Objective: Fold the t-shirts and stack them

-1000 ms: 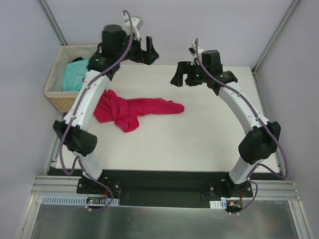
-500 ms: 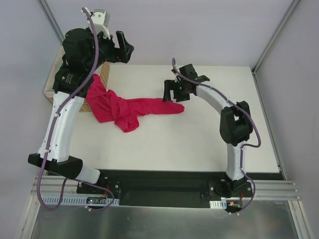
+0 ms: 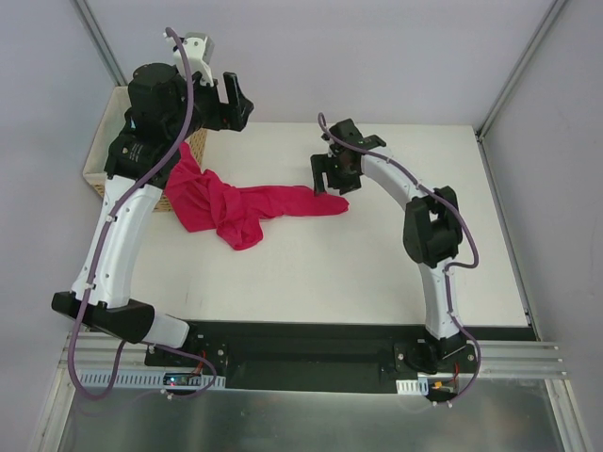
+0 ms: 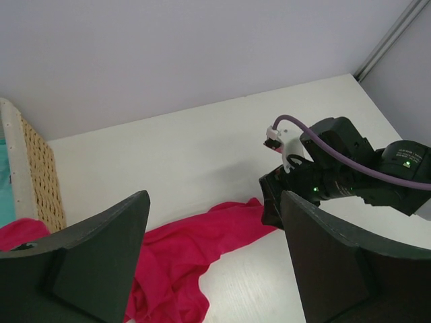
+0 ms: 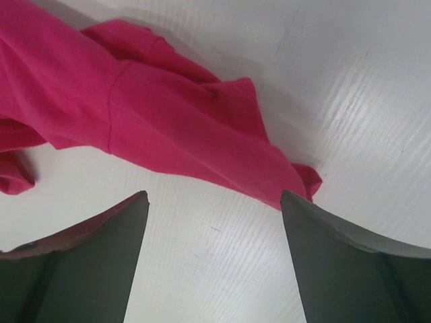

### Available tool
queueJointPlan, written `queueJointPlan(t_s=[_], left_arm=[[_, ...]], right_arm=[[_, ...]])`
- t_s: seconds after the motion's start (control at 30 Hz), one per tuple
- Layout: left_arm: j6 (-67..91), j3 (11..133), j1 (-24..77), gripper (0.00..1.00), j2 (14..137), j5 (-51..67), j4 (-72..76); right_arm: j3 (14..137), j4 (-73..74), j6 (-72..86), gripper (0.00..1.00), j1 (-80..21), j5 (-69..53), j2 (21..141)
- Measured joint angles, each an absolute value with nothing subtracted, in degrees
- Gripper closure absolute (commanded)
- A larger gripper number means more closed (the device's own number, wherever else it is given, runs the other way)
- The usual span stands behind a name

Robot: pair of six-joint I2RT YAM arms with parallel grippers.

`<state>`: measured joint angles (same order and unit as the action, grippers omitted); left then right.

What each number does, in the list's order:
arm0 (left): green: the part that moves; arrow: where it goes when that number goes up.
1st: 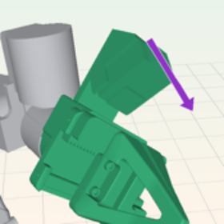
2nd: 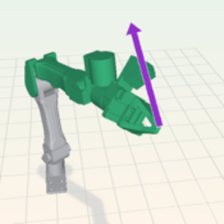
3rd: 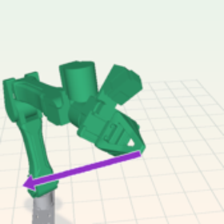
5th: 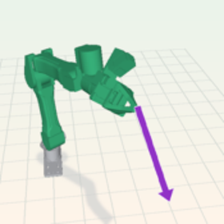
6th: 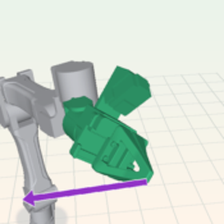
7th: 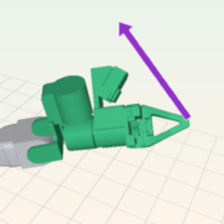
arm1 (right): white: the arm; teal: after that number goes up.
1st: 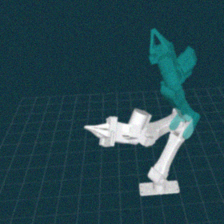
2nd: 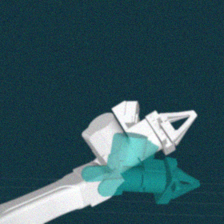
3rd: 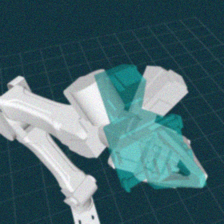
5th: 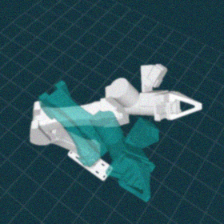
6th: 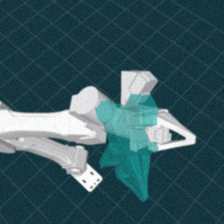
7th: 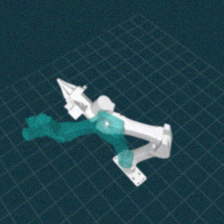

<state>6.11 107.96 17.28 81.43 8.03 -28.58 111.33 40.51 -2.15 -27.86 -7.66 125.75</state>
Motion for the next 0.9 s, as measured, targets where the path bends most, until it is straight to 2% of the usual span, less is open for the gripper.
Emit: queueJointPlan(t_s=[0.37, 0.7, 0.77, 0.9], left_arm=[[5.52, 107.96, 17.28, 0.22, 81.3, 8.58, -28.58], [5.54, 107.96, 17.28, 0.23, 81.32, 10.5, -28.58], [5.56, 107.98, 17.28, 0.23, 81.32, 10.63, -28.58], [5.56, 108.42, 17.28, 0.23, 81.32, 11.73, -28.6]], right_arm=[[107.07, 44.01, -2.46, 0.18, -30.2, -7.25, 126.28], [112.4, 44.49, -3.16, 0.21, -30.13, -1.61, 131.55], [113.49, 44.45, -3.25, 0.25, -30.13, -0.43, 132.25], [115.31, 44.45, -3.44, 0.42, -30.13, 0.67, 133.56]])
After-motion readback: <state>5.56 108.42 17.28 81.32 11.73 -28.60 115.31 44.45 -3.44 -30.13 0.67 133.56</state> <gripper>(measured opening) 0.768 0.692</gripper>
